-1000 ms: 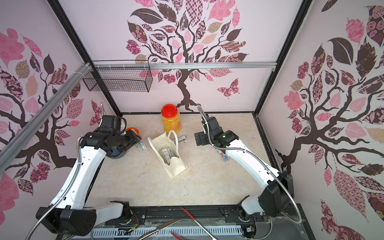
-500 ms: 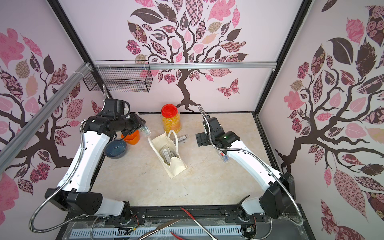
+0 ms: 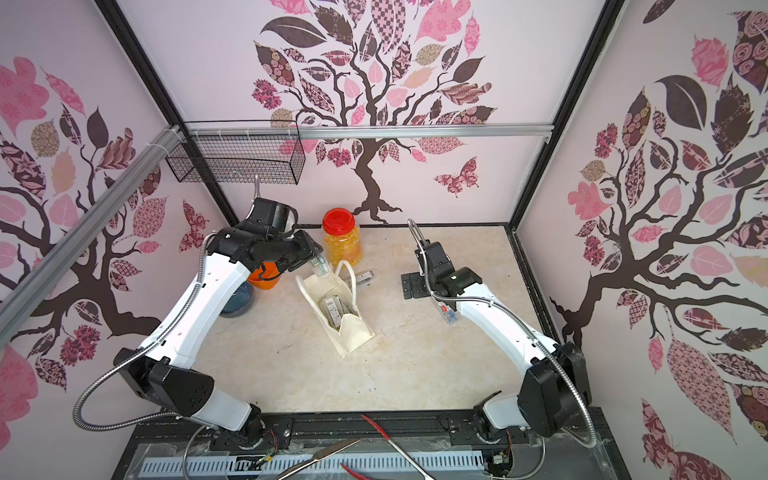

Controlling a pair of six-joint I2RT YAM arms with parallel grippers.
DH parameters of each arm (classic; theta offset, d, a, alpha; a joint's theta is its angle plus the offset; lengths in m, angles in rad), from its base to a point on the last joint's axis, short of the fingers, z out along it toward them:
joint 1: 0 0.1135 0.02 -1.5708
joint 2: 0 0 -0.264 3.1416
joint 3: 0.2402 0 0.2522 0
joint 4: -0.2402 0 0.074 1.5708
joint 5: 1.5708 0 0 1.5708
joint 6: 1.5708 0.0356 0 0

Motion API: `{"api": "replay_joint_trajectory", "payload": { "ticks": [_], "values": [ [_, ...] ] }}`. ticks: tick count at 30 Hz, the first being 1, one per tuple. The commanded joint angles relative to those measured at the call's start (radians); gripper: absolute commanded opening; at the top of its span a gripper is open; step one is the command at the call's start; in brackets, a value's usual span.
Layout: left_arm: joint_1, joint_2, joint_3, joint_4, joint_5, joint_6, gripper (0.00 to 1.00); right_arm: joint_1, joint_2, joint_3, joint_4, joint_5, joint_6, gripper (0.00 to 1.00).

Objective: Put the compass set into the canvas bag
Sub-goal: Place the compass set in the canvas bag.

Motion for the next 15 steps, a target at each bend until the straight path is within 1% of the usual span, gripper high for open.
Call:
{"api": "replay_joint_trajectory", "payload": {
  "ticks": [1, 5, 7, 11, 15],
  "values": [
    [-0.02, -0.004, -0.054, 0.053, -0.004, -0.046, 0.33, -0.002, -0.026, 0.008, 0.016, -0.023, 0.023, 1.0],
    [-0.031, 0.002, -0.086, 0.039, 0.006, -0.056, 0.33, -0.002, -0.028, 0.004, 0.019, -0.039, 0.033, 1.0],
    [-0.034, -0.018, -0.12, 0.042, -0.001, -0.065, 0.33, -0.001, -0.033, -0.005, 0.023, -0.038, 0.034, 1.0],
    [-0.035, -0.062, -0.195, 0.081, -0.001, -0.104, 0.33, -0.003, -0.036, -0.008, 0.027, -0.034, 0.033, 1.0],
    [-0.042, -0.058, -0.235, 0.098, 0.027, -0.12, 0.33, -0.004, -0.043, -0.01, 0.029, -0.034, 0.037, 1.0]
  ]
}}
